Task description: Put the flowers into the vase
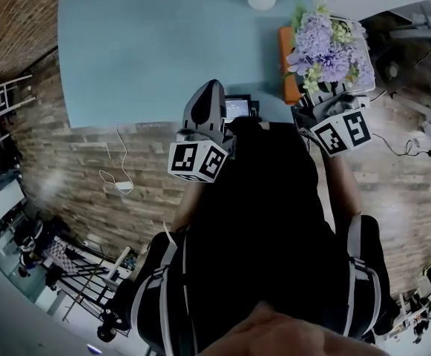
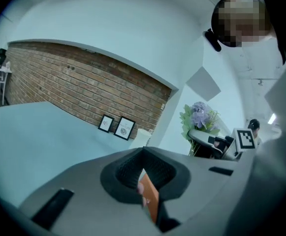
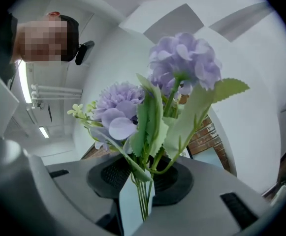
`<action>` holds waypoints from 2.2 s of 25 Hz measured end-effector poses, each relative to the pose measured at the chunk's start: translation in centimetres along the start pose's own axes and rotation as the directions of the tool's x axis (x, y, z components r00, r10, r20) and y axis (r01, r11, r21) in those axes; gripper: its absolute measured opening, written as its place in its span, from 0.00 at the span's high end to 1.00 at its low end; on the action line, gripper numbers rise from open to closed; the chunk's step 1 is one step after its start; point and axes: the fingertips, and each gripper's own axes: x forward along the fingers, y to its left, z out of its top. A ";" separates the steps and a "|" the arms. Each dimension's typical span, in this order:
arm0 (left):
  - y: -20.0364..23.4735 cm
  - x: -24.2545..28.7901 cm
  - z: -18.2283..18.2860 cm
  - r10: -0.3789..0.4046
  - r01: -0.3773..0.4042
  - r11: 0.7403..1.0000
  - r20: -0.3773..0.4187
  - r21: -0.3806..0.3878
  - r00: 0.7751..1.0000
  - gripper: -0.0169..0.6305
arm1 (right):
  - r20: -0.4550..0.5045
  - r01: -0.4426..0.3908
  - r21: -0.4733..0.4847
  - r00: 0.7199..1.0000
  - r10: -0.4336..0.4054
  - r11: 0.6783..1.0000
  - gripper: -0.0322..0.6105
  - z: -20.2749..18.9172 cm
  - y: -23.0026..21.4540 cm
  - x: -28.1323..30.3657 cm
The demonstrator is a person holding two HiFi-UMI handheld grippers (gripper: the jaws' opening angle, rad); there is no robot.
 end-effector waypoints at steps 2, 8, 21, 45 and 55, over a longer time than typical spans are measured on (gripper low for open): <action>2.1 -1.2 0.4 0.051 -0.050 0.999 0.010 -0.014 0.999 0.93 | 0.003 -0.022 -0.014 1.000 0.022 1.000 0.76 0.3 0.6 1.6; 5.5 -1.2 1.2 0.035 -0.030 0.993 0.038 -0.112 0.999 0.93 | 0.031 -0.030 -0.120 0.999 0.034 0.992 0.76 2.0 2.9 5.3; 6.9 0.2 1.3 -0.039 0.042 0.990 0.024 -0.135 0.999 0.93 | 0.204 -0.016 -0.239 0.977 0.066 0.971 0.76 10.9 2.6 11.4; 10.1 -2.0 3.7 0.027 -0.015 0.987 0.068 -0.161 0.997 0.93 | 0.199 0.131 -0.277 0.977 -0.077 0.952 0.76 6.8 -5.3 20.6; 10.8 -1.7 2.8 0.040 -0.034 0.987 0.034 -0.156 0.999 0.93 | 0.093 0.202 -0.278 0.979 -0.183 0.939 0.76 1.4 -9.8 20.9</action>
